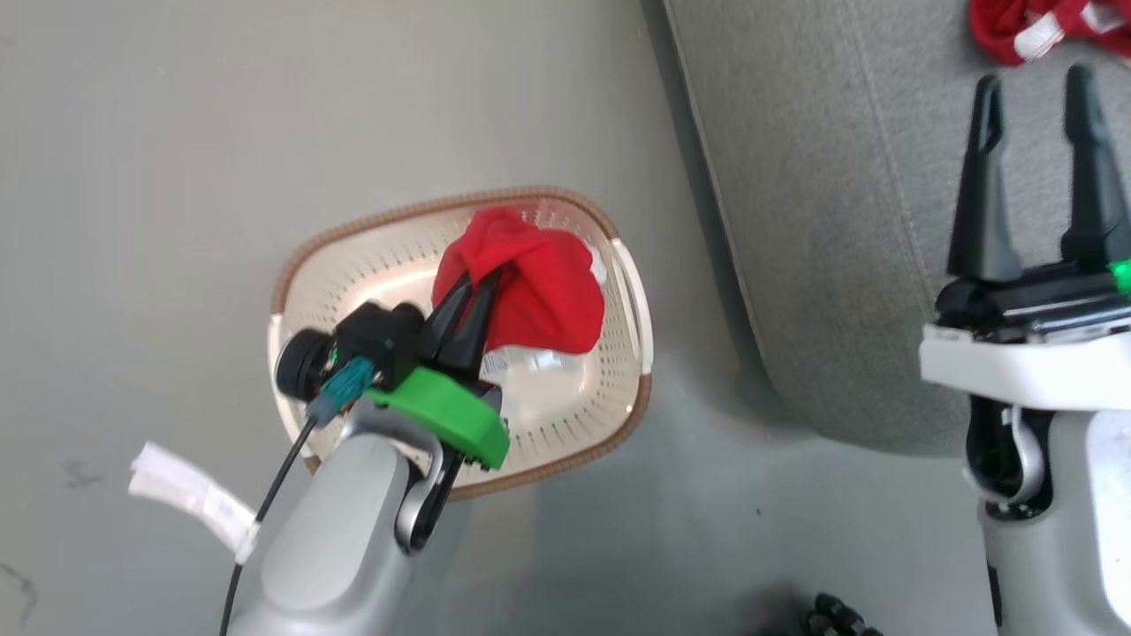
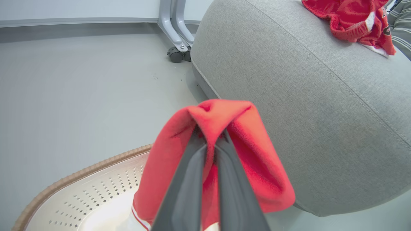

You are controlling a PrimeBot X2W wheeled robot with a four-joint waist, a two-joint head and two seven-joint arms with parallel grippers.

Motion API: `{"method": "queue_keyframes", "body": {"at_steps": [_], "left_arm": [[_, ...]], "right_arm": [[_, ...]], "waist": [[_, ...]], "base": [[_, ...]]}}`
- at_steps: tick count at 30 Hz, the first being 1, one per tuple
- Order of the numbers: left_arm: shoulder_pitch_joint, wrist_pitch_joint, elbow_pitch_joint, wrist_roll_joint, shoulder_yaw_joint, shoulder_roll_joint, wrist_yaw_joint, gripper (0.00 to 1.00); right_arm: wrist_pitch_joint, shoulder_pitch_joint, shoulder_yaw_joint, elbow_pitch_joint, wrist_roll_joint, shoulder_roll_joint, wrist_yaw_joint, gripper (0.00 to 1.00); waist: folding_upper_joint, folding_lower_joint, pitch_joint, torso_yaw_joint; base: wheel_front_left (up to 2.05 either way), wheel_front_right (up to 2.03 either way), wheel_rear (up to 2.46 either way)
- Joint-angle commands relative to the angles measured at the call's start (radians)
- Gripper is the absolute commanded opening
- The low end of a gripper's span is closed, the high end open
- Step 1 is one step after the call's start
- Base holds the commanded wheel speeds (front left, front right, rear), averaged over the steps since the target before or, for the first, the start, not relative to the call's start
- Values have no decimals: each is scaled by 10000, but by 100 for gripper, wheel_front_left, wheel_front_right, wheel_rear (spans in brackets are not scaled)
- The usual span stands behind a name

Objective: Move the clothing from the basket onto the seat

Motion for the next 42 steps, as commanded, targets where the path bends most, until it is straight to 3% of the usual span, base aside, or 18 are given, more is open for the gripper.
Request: {"method": "queue_keyframes", "body": {"at_steps": [1,13,24,35,42], "left_arm": [[413,-6,-193,73,162,-53,-46,0],[3056,-6,-2080,427,1692,-117,-46,0],[4129,-4,-3878,538,2707,-147,-46,0],[3618,-6,-4683,764,2184,-148,-46,0],[2935,-6,-4536,806,1213,-146,-46,0]], "right_arm": [[-31,284,52,142,-72,-38,-7,100],[-31,1851,1285,1180,-387,73,-7,100],[-31,2722,2110,1570,-311,1,-7,100],[-31,2857,2772,1662,-239,-101,-7,100],[-31,2460,3962,1716,136,-280,-7,100]], "waist": [[0,0,-1727,571],[0,0,-4642,306],[0,0,-5855,-45],[0,0,-6069,-138],[0,0,-5932,-216]], "base": [[0,0,0],[0,0,0],[0,0,0],[0,0,0],[0,0,0]]}}
